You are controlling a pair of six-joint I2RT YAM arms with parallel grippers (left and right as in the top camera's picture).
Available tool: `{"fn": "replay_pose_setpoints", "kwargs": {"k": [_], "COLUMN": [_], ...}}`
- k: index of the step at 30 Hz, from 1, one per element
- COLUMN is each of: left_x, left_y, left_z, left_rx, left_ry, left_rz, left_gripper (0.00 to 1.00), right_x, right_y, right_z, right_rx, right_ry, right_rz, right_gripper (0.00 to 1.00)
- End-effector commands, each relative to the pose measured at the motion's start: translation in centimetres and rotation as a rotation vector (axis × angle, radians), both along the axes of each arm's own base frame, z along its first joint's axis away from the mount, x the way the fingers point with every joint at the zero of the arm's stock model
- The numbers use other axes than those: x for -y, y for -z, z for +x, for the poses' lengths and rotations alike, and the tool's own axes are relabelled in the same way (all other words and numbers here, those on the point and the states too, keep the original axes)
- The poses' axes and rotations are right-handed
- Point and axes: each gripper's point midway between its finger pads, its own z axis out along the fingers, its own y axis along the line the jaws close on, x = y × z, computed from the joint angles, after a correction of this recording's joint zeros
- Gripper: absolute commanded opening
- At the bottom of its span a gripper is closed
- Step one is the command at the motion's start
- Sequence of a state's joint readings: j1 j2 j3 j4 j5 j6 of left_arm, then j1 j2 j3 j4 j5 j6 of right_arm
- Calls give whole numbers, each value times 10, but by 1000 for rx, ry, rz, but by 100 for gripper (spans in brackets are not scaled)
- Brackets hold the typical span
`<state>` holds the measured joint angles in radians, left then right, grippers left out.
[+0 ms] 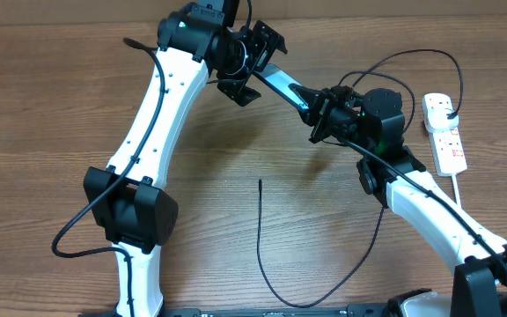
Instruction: Plug charger to phone and switch on socket
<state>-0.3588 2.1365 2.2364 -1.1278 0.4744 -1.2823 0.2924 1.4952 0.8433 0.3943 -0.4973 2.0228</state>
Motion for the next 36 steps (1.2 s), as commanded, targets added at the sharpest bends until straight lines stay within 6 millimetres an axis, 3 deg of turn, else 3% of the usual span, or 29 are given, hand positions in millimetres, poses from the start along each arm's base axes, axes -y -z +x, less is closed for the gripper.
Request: {"fn": "replay_pose_setpoints", "kwargs": {"k": [1,9,36], "left_x": [4,4,1], "left_y": [-1,0,2], "left_z": [1,1,2], "left_rx": [6,9,8], "left_ry": [-18,-24,-32], "left_rz": [14,20,35], "left_gripper": [94,93,77], "right_x": [-4,-6,2], "right_y": [-18,-18,-22], "right_z": [-1,-4,5], "right_rx": [-27,-43,-26], "right_ry": [-10,-26,42], "right_rz": [91,109,113], "right_gripper": [4,4,4]}}
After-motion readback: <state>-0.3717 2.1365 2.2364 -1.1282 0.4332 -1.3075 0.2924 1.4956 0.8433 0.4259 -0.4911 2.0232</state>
